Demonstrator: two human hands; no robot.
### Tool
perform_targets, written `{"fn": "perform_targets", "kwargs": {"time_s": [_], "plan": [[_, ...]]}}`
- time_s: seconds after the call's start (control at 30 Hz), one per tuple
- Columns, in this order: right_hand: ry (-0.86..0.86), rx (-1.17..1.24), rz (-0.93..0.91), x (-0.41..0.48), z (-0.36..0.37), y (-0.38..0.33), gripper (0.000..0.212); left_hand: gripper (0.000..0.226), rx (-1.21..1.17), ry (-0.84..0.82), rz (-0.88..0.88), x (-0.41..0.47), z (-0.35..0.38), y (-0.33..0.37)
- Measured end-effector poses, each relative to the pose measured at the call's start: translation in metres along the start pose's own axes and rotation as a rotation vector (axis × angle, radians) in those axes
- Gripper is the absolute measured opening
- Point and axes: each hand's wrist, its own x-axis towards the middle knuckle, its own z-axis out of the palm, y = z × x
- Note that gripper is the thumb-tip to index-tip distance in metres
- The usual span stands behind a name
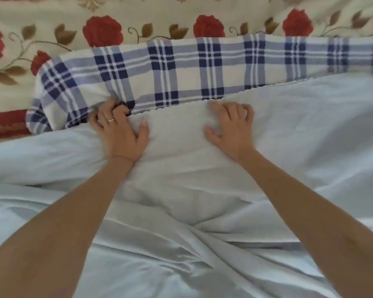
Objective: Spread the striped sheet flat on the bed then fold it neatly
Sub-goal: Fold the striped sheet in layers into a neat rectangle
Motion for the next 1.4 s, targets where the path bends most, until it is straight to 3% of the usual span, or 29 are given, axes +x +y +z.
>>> {"fn": "perform_targets", "kwargs": {"time_s": [0.13, 0.2, 0.37, 0.43, 0.53, 0.6, 0.7, 0.73, 0.8, 0.87, 1.0, 1.2, 1.3, 1.4], "plan": [[0.07, -0.096, 0.074, 0.002, 0.008, 0.037, 0.067, 0.05, -0.015, 0.055, 0.018, -0.003, 0.0, 0.002], [-0.009, -0.11, 0.06, 0.001, 0.009, 0.031, 0.07, 0.056, 0.01, -0.012, -0.03, -0.006, -0.003, 0.002], [-0.115, -0.178, 0.002, 0.013, -0.03, 0.009, 0.053, 0.053, 0.083, -0.148, -0.092, -0.013, -0.027, 0.015], [-0.152, -0.228, -0.148, 0.013, -0.046, 0.0, 0.04, 0.043, 0.079, -0.13, -0.015, -0.028, -0.043, 0.017], [0.053, -0.189, -0.273, -0.025, -0.069, 0.002, 0.026, 0.029, -0.044, -0.001, 0.159, -0.069, -0.086, 0.018], [0.141, -0.046, -0.316, -0.07, -0.076, 0.007, 0.016, 0.025, -0.105, -0.099, 0.41, -0.102, -0.111, 0.012], [-0.001, -0.01, -0.331, -0.126, -0.08, 0.026, 0.017, 0.016, -0.13, -0.373, 0.654, -0.135, -0.121, 0.0], [-0.058, -0.04, -0.301, -0.137, -0.082, 0.032, 0.025, 0.013, -0.133, -0.409, 0.645, -0.141, -0.122, -0.002], [-0.129, -0.062, -0.233, -0.148, -0.087, 0.04, 0.035, 0.039, -0.139, -0.428, 0.55, -0.142, -0.124, 0.0], [-0.129, -0.082, -0.183, -0.151, -0.094, 0.04, 0.032, 0.049, -0.152, -0.415, 0.477, -0.139, -0.127, 0.005], [-0.073, -0.031, -0.166, -0.153, -0.097, 0.038, 0.029, 0.049, -0.253, -0.46, 0.36, -0.139, -0.126, 0.008], [0.026, 0.047, -0.23, -0.141, -0.104, 0.034, 0.023, 0.03, -0.079, -0.504, 0.331, -0.115, -0.12, 0.01], [0.028, 0.024, -0.278, -0.135, -0.105, 0.036, 0.044, 0.028, 0.026, -0.373, 0.495, -0.102, -0.12, 0.009], [-0.077, -0.022, -0.158, -0.126, -0.108, 0.045, 0.061, 0.014, 0.041, -0.188, 0.42, -0.087, -0.126, 0.007]]}}
